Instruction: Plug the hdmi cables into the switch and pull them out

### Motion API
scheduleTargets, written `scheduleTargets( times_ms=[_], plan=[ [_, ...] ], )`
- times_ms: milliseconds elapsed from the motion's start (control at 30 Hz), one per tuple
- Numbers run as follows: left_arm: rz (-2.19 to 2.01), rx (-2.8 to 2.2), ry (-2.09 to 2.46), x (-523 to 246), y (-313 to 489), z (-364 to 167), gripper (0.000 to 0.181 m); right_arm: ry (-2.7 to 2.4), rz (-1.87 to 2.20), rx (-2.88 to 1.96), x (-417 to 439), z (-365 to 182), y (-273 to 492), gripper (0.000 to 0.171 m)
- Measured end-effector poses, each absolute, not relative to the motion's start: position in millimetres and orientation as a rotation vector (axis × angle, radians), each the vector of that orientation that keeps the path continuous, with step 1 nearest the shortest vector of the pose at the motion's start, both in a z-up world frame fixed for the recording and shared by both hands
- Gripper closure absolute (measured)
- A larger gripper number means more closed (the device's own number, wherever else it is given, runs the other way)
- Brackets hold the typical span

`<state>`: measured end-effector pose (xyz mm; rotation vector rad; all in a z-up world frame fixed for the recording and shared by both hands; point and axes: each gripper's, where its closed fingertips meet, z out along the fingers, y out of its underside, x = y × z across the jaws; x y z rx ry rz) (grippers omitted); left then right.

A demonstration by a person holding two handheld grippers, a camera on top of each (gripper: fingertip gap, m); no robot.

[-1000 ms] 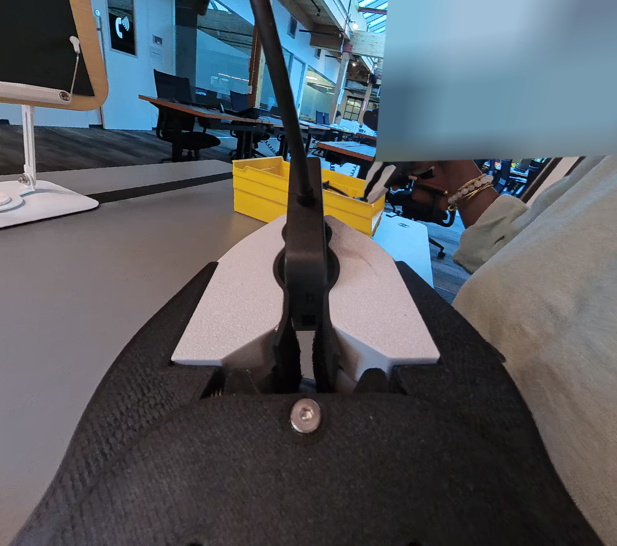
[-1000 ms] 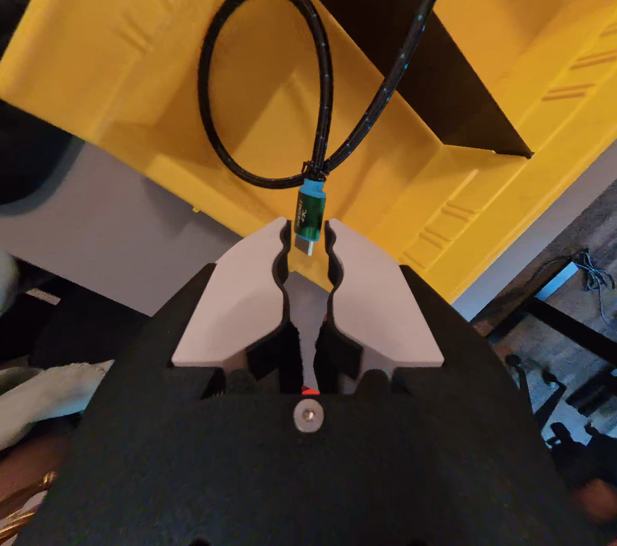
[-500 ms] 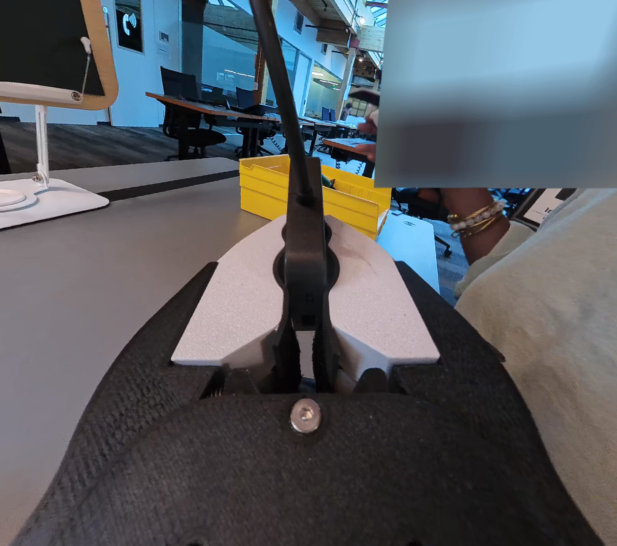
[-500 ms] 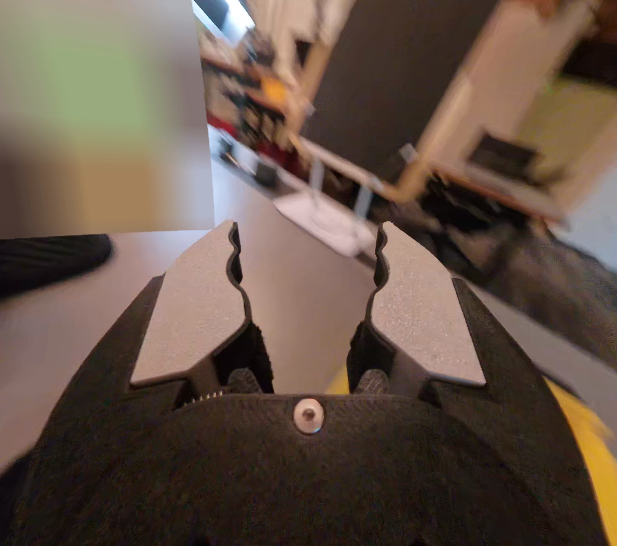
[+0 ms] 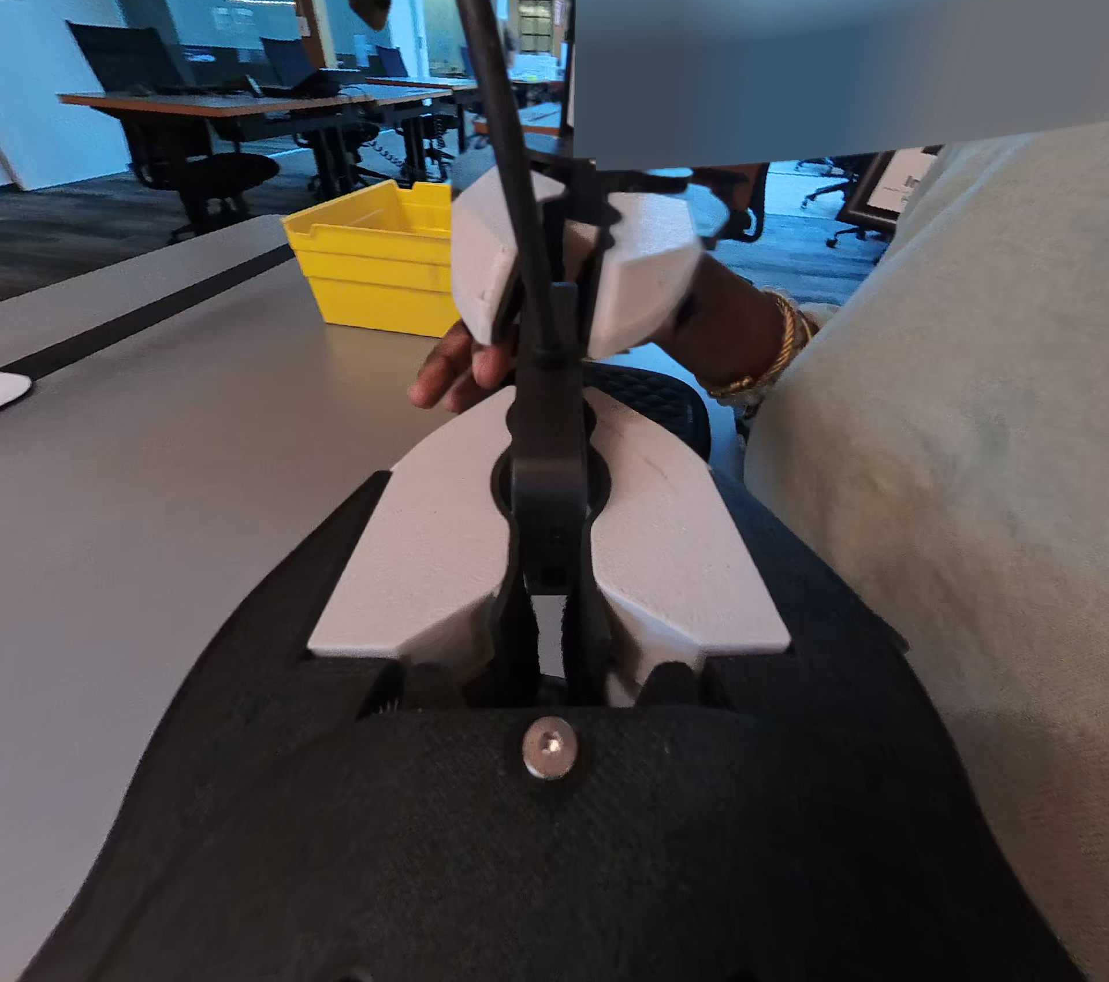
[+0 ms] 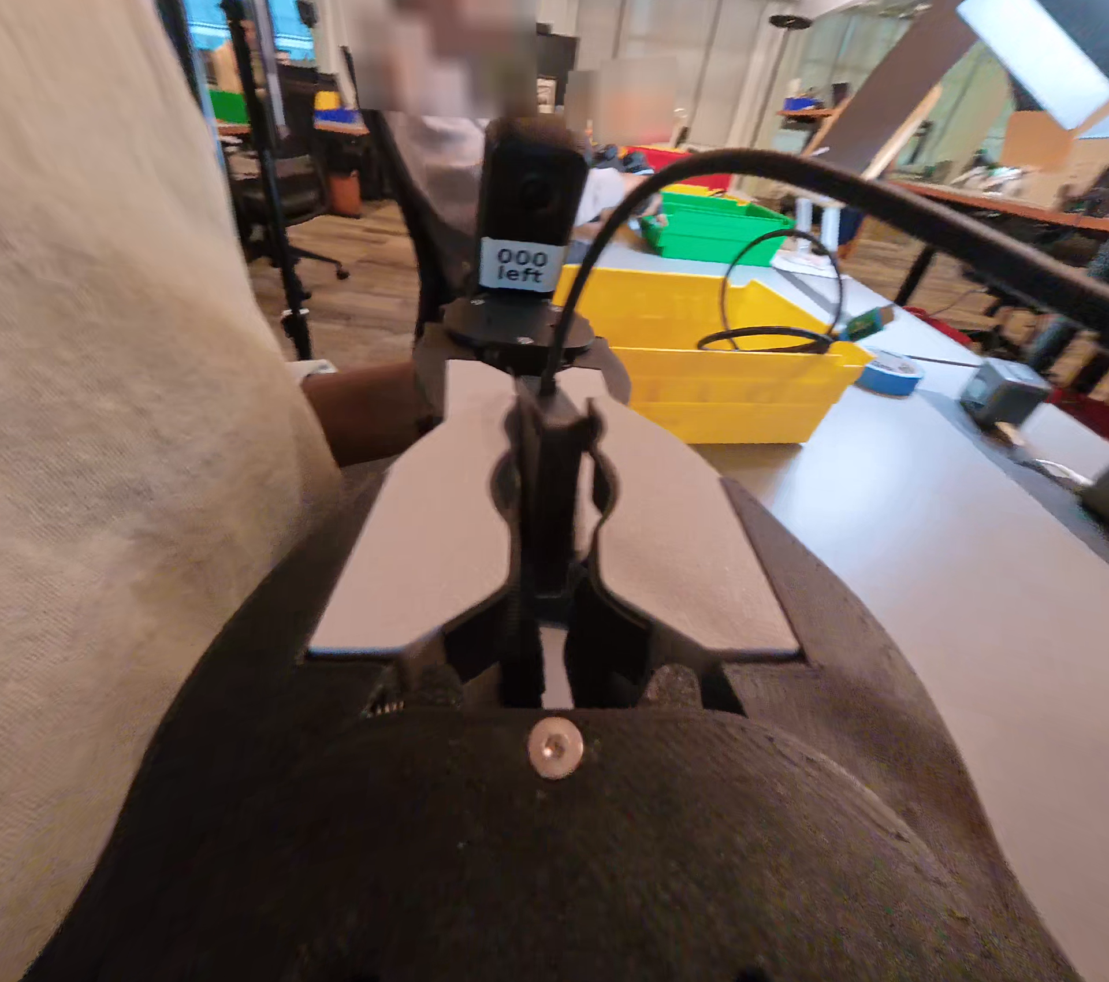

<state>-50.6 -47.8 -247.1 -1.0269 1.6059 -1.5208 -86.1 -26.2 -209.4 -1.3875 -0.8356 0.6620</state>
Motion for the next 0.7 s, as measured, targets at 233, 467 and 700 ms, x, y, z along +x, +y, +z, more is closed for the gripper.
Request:
scheduleTargets(
  times_ms=[233,467,700],
  plan=[
    [-1.469,-1.045,1.545,-43.9,-38.0,-244.3,0.149,-0.704,0.653,-1.399,-59.6,-198.5,-32.6,0.156],
    [-1.342,-1.166,1.295,-57.8,8.9,-236.3,0.141,-0.411,0.302,-1.440,53.8,-164.2,-53.4,0.157],
    [-1.320,-1.251,1.148,-72.9,36.9,-236.7,0.141,-0.083,-0.272,-1.748,217.1,-168.3,-98.7,0.157]
  ],
)
